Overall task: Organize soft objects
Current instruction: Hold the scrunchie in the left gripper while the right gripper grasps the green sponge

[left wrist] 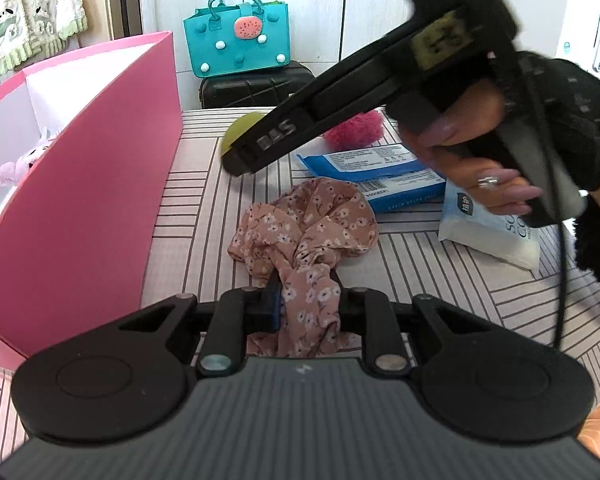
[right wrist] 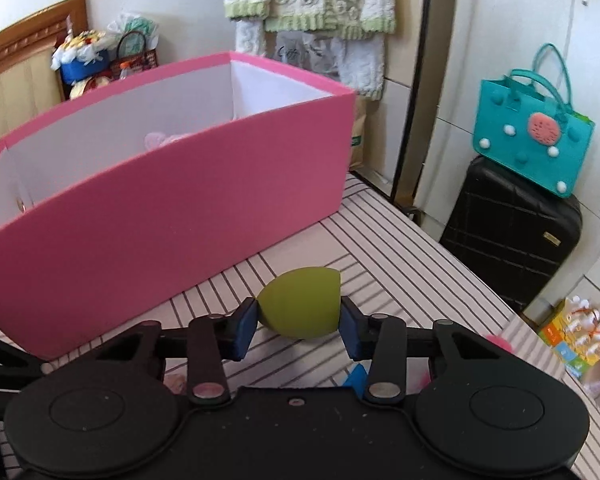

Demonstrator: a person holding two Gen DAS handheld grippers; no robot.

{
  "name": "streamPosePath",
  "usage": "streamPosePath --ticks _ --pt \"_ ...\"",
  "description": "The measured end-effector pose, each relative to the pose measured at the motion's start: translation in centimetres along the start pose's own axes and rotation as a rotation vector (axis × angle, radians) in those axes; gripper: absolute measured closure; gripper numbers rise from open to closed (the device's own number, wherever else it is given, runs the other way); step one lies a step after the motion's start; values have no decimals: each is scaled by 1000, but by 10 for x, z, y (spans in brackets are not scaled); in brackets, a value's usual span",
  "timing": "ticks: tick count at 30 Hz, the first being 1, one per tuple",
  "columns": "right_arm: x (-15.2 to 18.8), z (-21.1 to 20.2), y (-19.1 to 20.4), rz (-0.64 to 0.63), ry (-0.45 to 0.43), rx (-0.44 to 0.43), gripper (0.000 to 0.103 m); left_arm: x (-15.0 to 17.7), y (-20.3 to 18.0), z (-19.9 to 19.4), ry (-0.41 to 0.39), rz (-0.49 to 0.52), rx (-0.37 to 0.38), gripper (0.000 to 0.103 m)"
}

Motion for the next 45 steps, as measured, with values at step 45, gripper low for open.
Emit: streamPosePath --ticks 45 --pt "78 -155 49 345 -53 170 54 -23 6 -86 -59 58 161 89"
Point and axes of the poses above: each gripper's, at about its wrist camera, not at the fingertips, and z roughly the way its jaws point, y to its left, x to its underside, the point moved 3 cm from there along z, roughly the way its jaws point, and after that the axes turned 7 degrees about -y, right-handed, at the moved point
